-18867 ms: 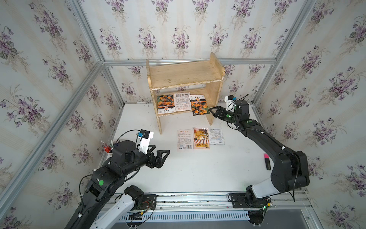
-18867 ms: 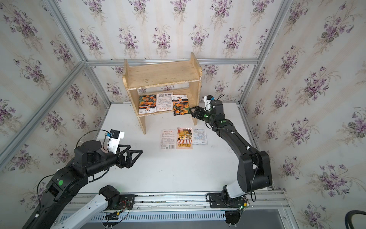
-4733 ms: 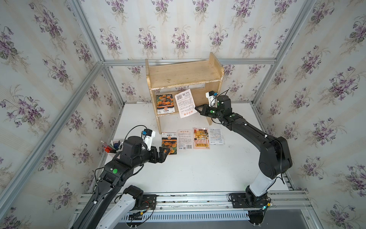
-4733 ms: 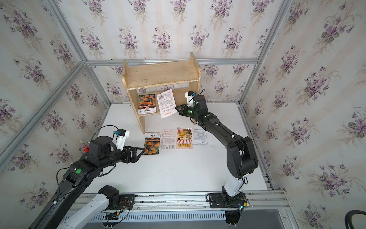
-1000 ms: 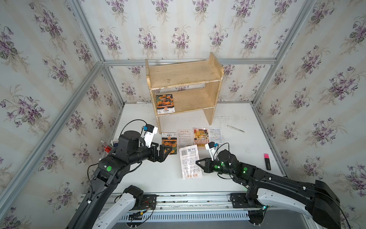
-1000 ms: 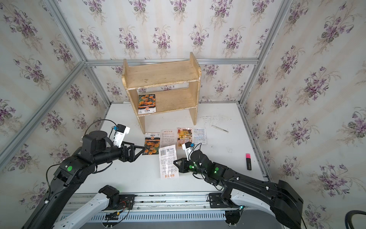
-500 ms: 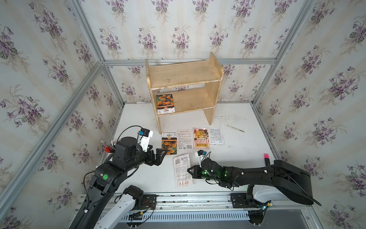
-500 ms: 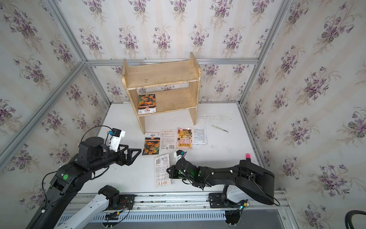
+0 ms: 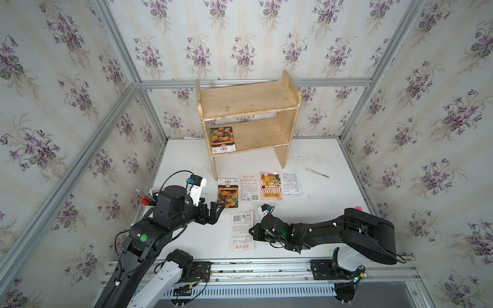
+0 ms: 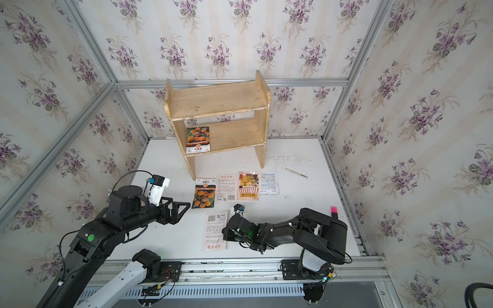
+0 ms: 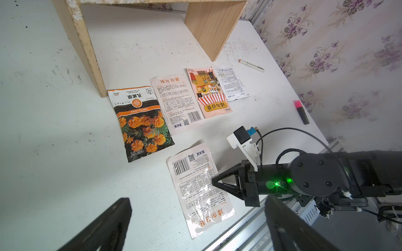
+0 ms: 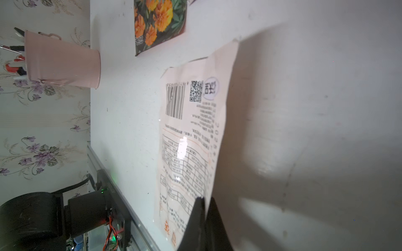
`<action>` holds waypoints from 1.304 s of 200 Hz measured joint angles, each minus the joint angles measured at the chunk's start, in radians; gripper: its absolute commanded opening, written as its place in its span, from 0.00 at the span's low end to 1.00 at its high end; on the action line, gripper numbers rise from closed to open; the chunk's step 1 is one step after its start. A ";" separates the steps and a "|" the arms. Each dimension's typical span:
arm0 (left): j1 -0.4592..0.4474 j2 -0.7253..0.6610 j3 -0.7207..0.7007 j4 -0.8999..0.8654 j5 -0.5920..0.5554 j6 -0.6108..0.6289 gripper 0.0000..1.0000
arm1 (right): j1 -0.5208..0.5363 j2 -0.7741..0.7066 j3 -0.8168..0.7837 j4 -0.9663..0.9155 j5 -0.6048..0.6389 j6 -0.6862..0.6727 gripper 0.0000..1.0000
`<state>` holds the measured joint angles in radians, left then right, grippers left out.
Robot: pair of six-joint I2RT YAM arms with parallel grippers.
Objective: Take the seed bag off the shelf
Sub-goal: Place the seed packet at the center of the board, then pick up the seed packet from the shelf.
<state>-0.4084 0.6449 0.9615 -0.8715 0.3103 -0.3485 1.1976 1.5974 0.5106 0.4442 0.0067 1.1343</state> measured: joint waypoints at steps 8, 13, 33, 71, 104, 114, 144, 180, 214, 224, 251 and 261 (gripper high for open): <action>0.000 0.000 0.000 0.000 0.000 0.000 1.00 | 0.001 0.002 0.003 -0.001 0.004 0.000 0.18; 0.000 0.000 -0.001 0.000 0.000 0.000 1.00 | 0.001 0.002 0.005 -0.002 0.007 0.000 0.22; 0.000 0.002 -0.004 0.000 -0.010 0.000 1.00 | 0.001 -0.005 0.009 -0.019 0.027 0.000 0.36; 0.000 0.009 -0.005 0.000 -0.013 -0.003 1.00 | 0.003 -0.080 -0.001 -0.114 0.089 -0.009 0.46; 0.000 0.002 -0.010 0.000 -0.038 -0.004 1.00 | 0.002 -0.198 0.032 -0.253 0.156 -0.089 0.52; 0.000 0.003 -0.010 0.000 -0.044 -0.005 1.00 | 0.002 -0.226 0.059 -0.284 0.169 -0.128 0.53; 0.000 0.007 -0.012 0.000 -0.055 -0.018 1.00 | 0.002 -0.282 0.146 -0.367 0.197 -0.280 0.59; 0.000 0.003 -0.016 0.000 -0.064 -0.026 1.00 | -0.031 -0.262 0.320 -0.459 0.232 -0.490 0.60; 0.000 0.003 -0.012 -0.005 -0.066 -0.030 1.00 | -0.122 -0.208 0.463 -0.490 0.232 -0.647 0.64; 0.000 0.002 -0.012 -0.006 -0.068 -0.035 1.00 | -0.157 -0.183 0.508 -0.492 0.226 -0.686 0.65; 0.000 -0.005 -0.013 -0.006 -0.071 -0.048 1.00 | -0.233 -0.089 0.652 -0.490 0.213 -0.789 0.70; 0.000 -0.008 -0.016 -0.006 -0.071 -0.053 1.00 | -0.250 -0.049 0.704 -0.493 0.205 -0.824 0.74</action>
<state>-0.4084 0.6373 0.9451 -0.8780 0.2398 -0.4011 0.9474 1.5486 1.2148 -0.0486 0.2115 0.3107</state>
